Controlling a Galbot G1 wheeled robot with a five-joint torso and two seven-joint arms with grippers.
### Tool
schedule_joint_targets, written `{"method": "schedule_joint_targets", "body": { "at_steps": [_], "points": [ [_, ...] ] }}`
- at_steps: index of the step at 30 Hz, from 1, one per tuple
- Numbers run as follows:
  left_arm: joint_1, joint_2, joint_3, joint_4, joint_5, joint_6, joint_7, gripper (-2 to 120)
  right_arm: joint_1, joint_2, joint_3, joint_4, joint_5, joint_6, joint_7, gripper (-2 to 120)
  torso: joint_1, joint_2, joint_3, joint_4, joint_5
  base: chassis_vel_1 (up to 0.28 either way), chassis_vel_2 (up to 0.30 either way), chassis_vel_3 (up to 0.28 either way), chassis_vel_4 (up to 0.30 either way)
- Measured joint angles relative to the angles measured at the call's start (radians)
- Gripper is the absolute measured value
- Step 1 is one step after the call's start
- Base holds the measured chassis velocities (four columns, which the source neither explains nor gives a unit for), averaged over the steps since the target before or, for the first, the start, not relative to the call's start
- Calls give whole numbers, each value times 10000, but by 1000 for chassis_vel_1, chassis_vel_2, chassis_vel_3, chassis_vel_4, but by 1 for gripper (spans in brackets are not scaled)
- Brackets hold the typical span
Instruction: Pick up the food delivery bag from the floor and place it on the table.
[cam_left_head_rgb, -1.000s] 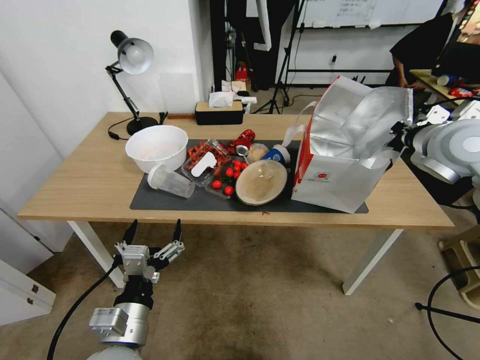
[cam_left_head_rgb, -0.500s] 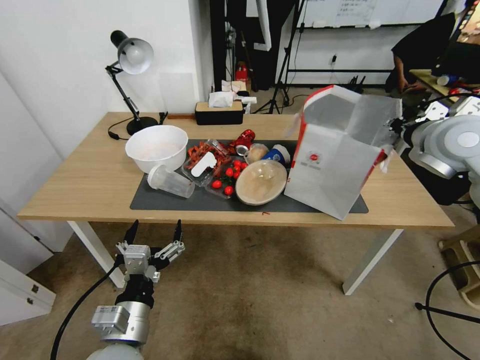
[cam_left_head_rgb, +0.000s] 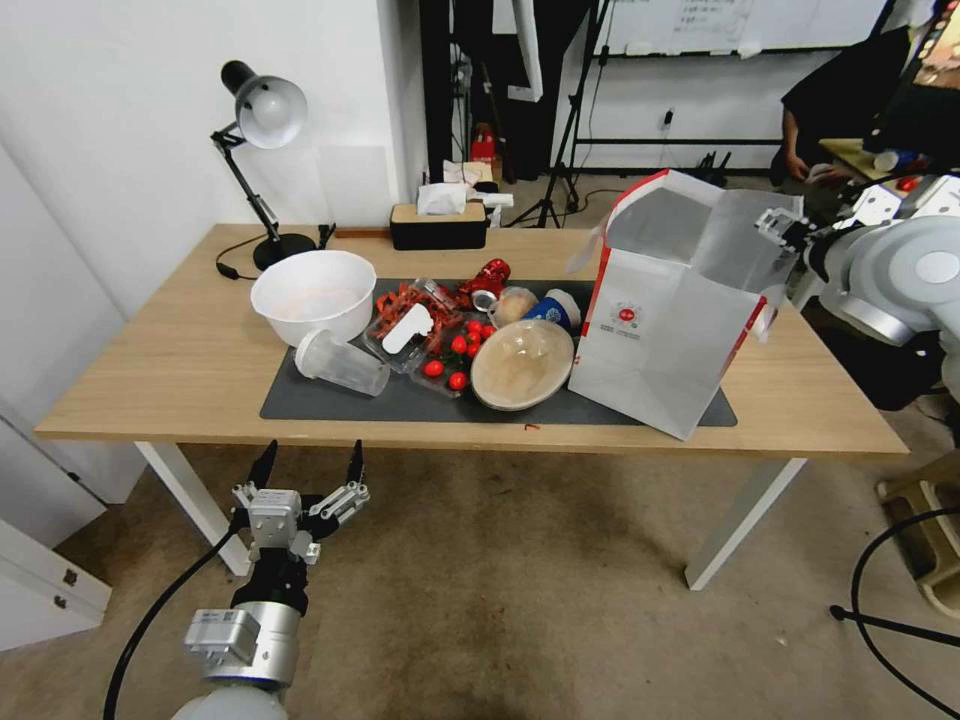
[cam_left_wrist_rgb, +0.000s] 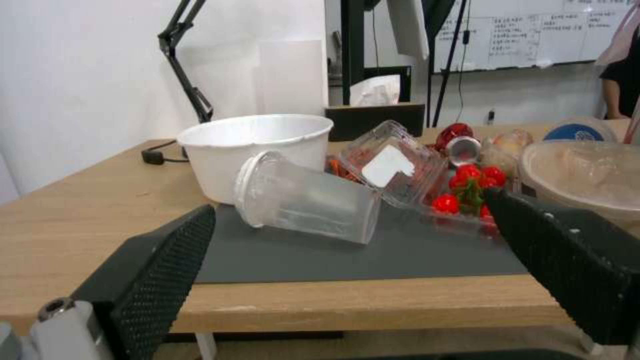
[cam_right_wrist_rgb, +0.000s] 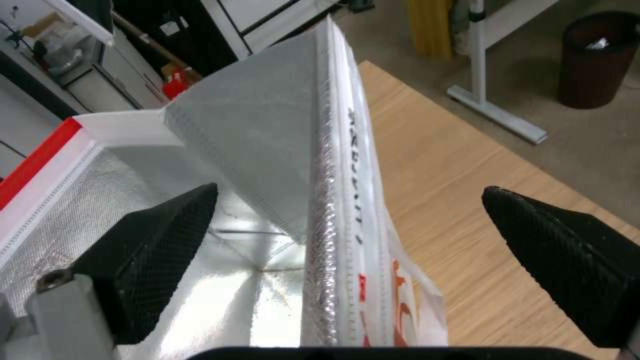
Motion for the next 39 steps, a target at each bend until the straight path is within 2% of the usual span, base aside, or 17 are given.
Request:
{"method": "schedule_joint_targets", "body": {
  "at_steps": [5, 12, 15, 16, 18, 23, 26, 27, 29, 31, 33, 39],
  "points": [
    [9, 2, -1, -24, -3, 0, -4, 100, -15, -142, 61, 186, -85, -36, 112, 100, -1, 0, 0, 0, -1, 0, 0, 0, 0],
    [61, -4, -14, -114, 6, -7, -14, 100, -307, -269, 112, 496, -1001, -86, -1, 100, 0, 0, 0, -1, 0, 0, 0, 0, 0],
    [104, -9, -36, -171, 13, -23, -30, 100, -821, -387, 166, 836, -2515, 139, -670, 100, 0, 0, 0, 0, 1, 0, 0, 0, 0],
    [104, -9, -36, -171, 13, -23, -30, 100, -821, -387, 166, 836, -2515, 139, -670, 100, 0, 0, 0, 0, 1, 0, 0, 0, 0],
    [142, -23, -44, -190, 37, -37, -39, 100, -1232, -509, 239, 1056, -3722, 403, -1343, 100, 0, 0, -1, -1, 1, 0, 0, 0, 0],
    [176, -52, -43, -221, 64, -59, -56, 100, -1563, -661, 414, 1214, -4507, 602, -2142, 100, 0, 0, -1, 1, -2, 0, 0, 0, 0],
    [181, -69, -39, -247, 64, -60, -71, 100, -2158, -963, 804, 1374, -5329, 995, -4061, 100, -1, 0, 0, -3, 0, 0, 0, 0, 0],
    [181, -69, -39, -247, 64, -60, -71, 100, -2158, -963, 804, 1374, -5329, 995, -4061, 100, -1, 0, 0, -3, 0, 0, 0, 0, 0],
    [184, -80, -37, -251, 64, -60, -77, 100, -2551, -1143, 939, 1571, -5768, 1329, -5454, 100, -1, 0, -1, -2, -1, 0, 0, 0, 0],
    [185, -86, -34, -279, 64, -60, -82, 100, -2762, -1201, 961, 1740, -6040, 1573, -6337, 100, -1, 0, -1, -1, -1, 0, 0, 0, 0],
    [184, -86, -34, -285, 64, -60, -83, 100, -2798, -1202, 961, 1793, -6070, 1623, -6551, 100, -1, 0, -1, 0, -1, 0, 0, 0, 0],
    [149, -76, -42, -324, -45, -60, -107, 100, -3386, -1354, 1030, 2315, -6119, 2084, -8287, 100, 0, 0, -1, 2, -1, 0, 0, 0, 0]
  ]
}}
